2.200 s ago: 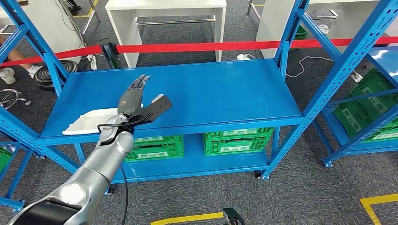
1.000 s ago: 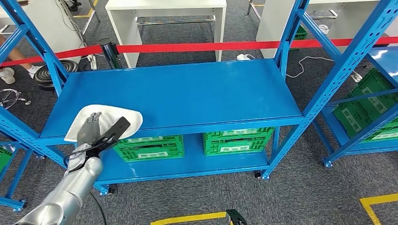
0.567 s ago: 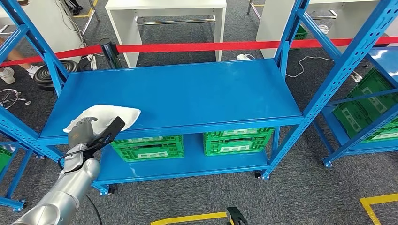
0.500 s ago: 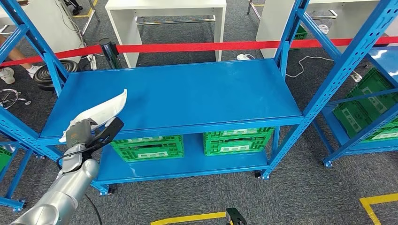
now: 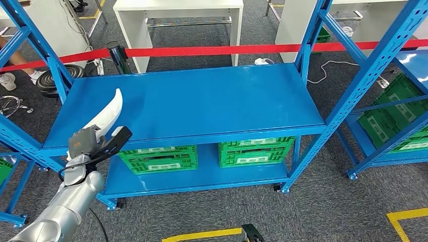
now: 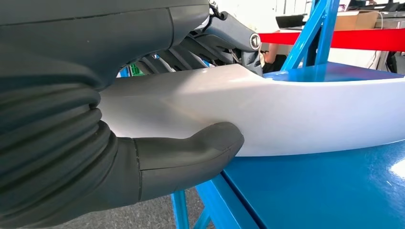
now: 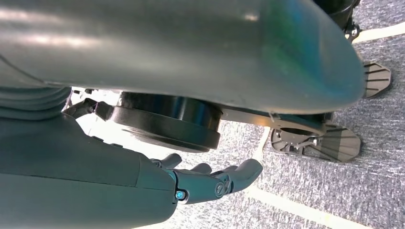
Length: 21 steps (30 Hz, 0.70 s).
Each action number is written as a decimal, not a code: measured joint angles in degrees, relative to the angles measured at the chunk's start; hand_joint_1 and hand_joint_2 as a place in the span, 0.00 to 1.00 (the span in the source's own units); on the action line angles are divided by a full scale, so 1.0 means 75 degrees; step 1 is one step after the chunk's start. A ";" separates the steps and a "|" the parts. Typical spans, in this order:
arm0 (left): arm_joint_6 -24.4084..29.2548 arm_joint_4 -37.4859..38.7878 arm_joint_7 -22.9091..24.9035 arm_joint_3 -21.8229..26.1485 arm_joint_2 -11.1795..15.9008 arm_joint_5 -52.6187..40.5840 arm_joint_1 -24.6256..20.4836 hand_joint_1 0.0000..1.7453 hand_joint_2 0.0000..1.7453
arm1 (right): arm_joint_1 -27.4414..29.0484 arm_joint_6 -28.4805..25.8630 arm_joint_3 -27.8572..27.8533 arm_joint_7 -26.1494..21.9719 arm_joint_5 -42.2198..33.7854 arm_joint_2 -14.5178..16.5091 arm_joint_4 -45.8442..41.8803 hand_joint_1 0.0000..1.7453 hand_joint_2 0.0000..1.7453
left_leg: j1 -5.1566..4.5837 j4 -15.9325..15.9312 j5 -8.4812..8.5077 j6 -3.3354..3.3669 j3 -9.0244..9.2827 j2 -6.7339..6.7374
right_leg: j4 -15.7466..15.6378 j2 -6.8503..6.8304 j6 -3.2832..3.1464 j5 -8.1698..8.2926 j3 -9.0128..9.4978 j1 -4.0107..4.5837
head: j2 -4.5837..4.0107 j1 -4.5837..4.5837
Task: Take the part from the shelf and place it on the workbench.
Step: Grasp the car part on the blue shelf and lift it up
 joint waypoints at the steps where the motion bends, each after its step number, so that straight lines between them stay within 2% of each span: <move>1: 0.0000 0.0000 -0.0023 0.0000 0.0004 0.0007 0.0000 1.00 1.00 | -0.0001 -0.0001 0.0001 0.0000 0.0007 0.0000 0.0000 0.00 0.00 | 0.0000 0.0000 0.0000 0.0000 0.0000 0.0000 | 0.0000 0.0000 0.0000 0.0000 0.0000 0.0000 | 0.0000 0.0000; 12: 0.0220 0.0004 -0.0265 -0.0009 0.0133 -0.0377 0.0031 1.00 1.00 | -0.0009 -0.0006 0.0049 0.0000 0.0060 -0.0012 0.0000 0.00 0.00 | 0.0000 0.0000 0.0001 -0.0001 0.0000 0.0000 | 0.0000 -0.0001 0.0000 0.0000 -0.0001 0.0001 | 0.0000 0.0000; 17: 0.0646 -0.0001 -0.0320 -0.0061 0.0152 -0.0680 0.0032 1.00 1.00 | -0.0014 0.0024 0.0078 0.0000 0.0066 -0.0015 0.0000 0.00 0.00 | 0.0000 0.0000 0.0001 -0.0001 -0.0001 0.0001 | 0.0000 0.0000 0.0000 0.0000 -0.0005 0.0000 | 0.0000 0.0000; 21: 0.1256 -0.0089 -0.0737 -0.0098 0.0128 -0.0798 0.0005 1.00 1.00 | -0.0029 0.0033 0.0130 0.0000 0.0066 -0.0014 0.0000 0.00 0.00 | 0.0000 0.0003 0.0001 -0.0001 -0.0004 0.0003 | 0.0000 0.0000 0.0001 0.0001 -0.0010 -0.0001 | 0.0000 0.0000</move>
